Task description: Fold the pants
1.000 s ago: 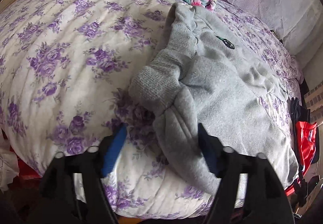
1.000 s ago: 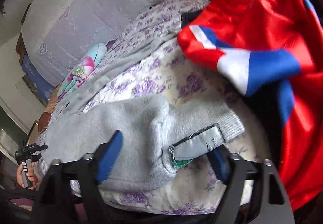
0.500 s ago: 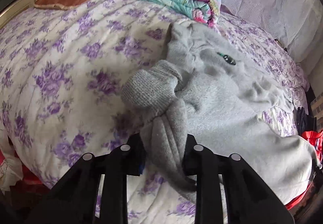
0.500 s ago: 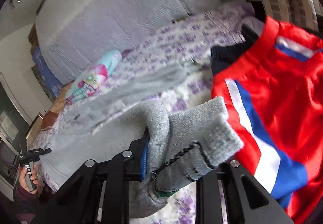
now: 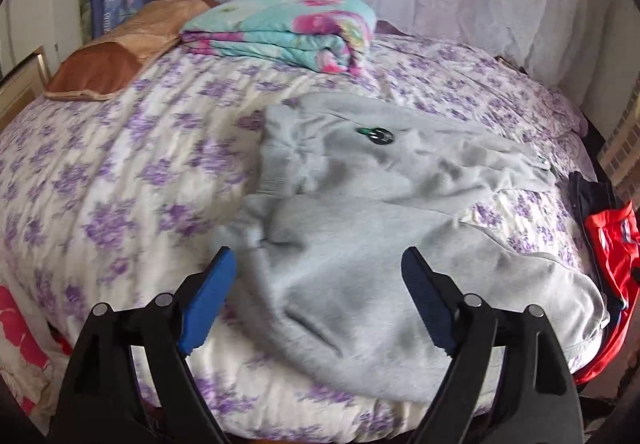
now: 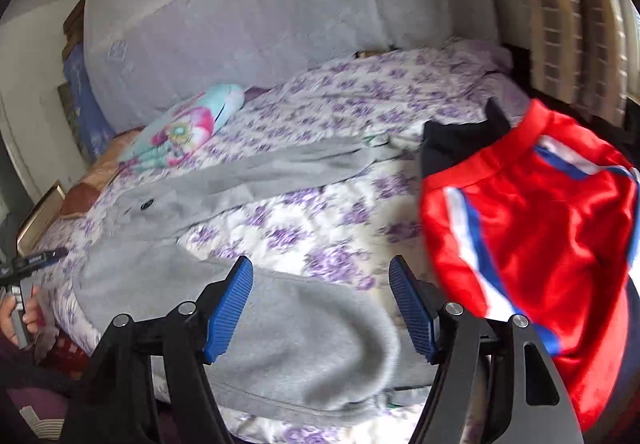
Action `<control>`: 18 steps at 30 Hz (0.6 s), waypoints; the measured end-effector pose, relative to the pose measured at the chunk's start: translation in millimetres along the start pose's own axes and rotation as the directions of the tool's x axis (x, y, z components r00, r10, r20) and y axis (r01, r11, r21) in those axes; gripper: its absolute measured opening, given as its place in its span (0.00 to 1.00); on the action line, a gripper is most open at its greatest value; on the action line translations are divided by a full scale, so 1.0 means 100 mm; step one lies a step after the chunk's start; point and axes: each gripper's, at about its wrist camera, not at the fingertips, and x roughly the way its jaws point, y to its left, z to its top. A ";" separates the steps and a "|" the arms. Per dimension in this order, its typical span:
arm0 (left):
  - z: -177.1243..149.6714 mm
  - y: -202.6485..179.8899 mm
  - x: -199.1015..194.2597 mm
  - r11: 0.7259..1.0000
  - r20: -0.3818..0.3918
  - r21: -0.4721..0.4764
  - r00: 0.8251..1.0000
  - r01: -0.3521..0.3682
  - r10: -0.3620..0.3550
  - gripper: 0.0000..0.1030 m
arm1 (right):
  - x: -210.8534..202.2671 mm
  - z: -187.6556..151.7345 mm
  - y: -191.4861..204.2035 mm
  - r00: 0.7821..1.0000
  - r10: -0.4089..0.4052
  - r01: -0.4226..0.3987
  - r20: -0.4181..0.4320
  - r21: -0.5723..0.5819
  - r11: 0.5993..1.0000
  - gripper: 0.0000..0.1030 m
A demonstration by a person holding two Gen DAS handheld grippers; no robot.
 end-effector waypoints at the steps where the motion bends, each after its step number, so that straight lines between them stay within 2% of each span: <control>1: 0.00 -0.11 0.21 1.000 -0.036 0.029 0.999 -0.002 0.003 0.79 | 0.25 -0.02 0.03 0.997 0.026 -0.026 -0.067 0.001 1.000 0.69; 2: -0.03 -0.16 0.46 0.999 -0.076 0.041 0.996 -0.036 0.039 0.79 | 0.53 -0.08 0.02 0.989 0.013 -0.012 -0.145 0.004 1.000 0.69; 3: -0.09 -0.14 0.73 0.996 -0.133 0.045 0.988 -0.074 0.080 0.79 | 0.80 -0.18 -0.03 0.970 -0.025 0.027 -0.243 0.008 1.000 0.69; 4: -0.19 -0.08 1.00 0.993 -0.184 0.042 0.976 -0.107 0.113 0.80 | 1.04 -0.31 -0.11 0.938 -0.036 0.049 -0.344 0.028 0.998 0.68; 5: -0.25 -0.10 1.00 0.990 -0.130 0.065 0.983 -0.126 0.133 0.84 | 1.02 -0.34 -0.11 0.950 -0.031 0.037 -0.311 0.014 0.999 0.68; 6: -0.27 -0.16 0.97 0.984 -0.118 0.104 0.980 -0.147 0.159 0.84 | 0.97 -0.27 -0.03 0.952 -0.052 0.046 -0.301 -0.028 0.999 0.69; 7: -0.24 -0.20 0.91 0.983 -0.125 0.114 0.980 -0.142 0.156 0.84 | 0.95 -0.16 0.06 0.945 -0.038 0.024 -0.326 -0.049 0.999 0.69; 8: -0.18 -0.20 0.82 0.990 -0.129 0.098 0.985 -0.101 0.113 0.84 | 0.86 -0.02 0.13 0.952 0.012 -0.027 -0.307 -0.045 0.999 0.69; 9: -0.09 -0.19 0.72 0.995 -0.119 0.079 0.991 -0.058 0.067 0.84 | 0.73 0.18 0.22 0.967 0.059 -0.076 -0.249 -0.060 0.995 0.69; 10: 0.04 -0.16 0.60 0.997 -0.090 0.066 0.995 -0.047 0.053 0.84 | 0.65 0.38 0.35 0.978 0.077 -0.099 -0.194 -0.108 0.989 0.70; 11: 0.17 -0.13 0.52 0.997 -0.059 0.056 0.997 -0.051 0.054 0.85 | 0.61 0.58 0.50 0.985 0.074 -0.100 -0.153 -0.173 0.980 0.78; 12: 0.33 -0.08 0.47 0.998 -0.041 0.036 0.998 -0.049 0.050 0.91 | 0.61 0.78 0.65 0.988 0.079 -0.109 -0.131 -0.234 0.966 0.89; 14: 0.67 0.08 0.51 0.998 -0.046 -0.031 0.997 -0.056 0.054 0.94 | 0.78 1.14 0.98 0.987 0.120 -0.151 -0.109 -0.347 0.925 0.91; 17: 1.08 0.32 0.81 0.989 -0.099 -0.087 0.989 -0.118 0.109 0.94 | 1.29 1.57 1.38 0.973 0.146 -0.214 -0.176 -0.476 0.853 0.94; 18: 1.18 0.40 0.95 0.988 -0.135 -0.093 0.985 -0.123 0.110 0.94 | 1.53 1.68 1.50 0.973 0.124 -0.207 -0.193 -0.514 0.832 0.94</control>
